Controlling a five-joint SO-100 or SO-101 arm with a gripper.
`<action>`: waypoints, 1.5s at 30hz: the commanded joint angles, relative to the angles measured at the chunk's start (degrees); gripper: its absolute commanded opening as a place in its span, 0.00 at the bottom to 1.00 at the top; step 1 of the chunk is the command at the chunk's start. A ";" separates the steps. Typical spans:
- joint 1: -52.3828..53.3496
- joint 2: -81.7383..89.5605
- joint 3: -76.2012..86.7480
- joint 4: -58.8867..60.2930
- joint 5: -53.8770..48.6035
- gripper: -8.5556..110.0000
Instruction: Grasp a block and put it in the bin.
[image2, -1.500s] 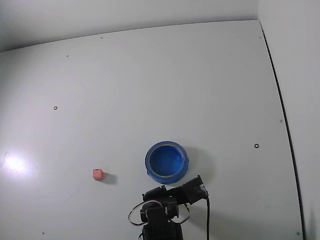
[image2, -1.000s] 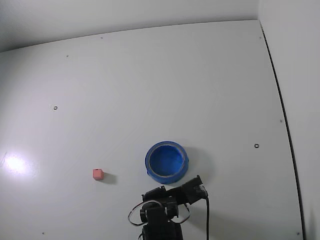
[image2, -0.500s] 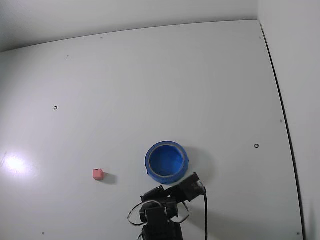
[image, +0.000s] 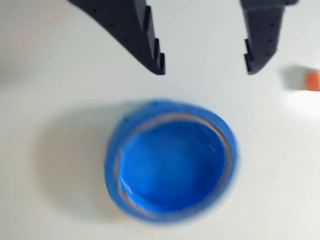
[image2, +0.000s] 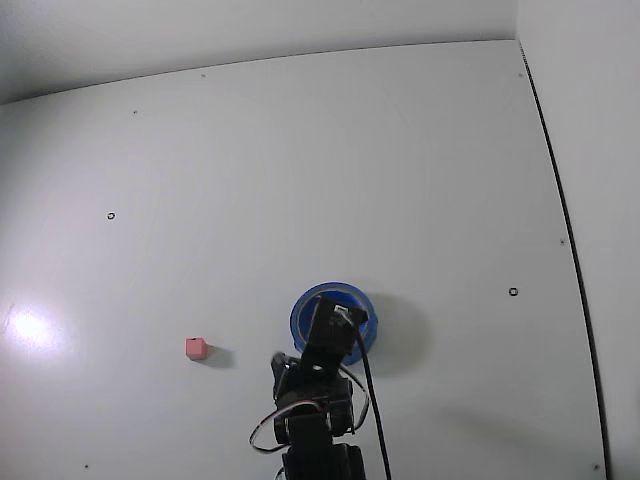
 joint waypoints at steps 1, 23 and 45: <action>-0.79 -4.75 -19.51 0.18 0.62 0.32; -24.08 -53.44 -51.50 -0.62 1.41 0.32; -29.18 -84.99 -61.26 -0.62 1.49 0.32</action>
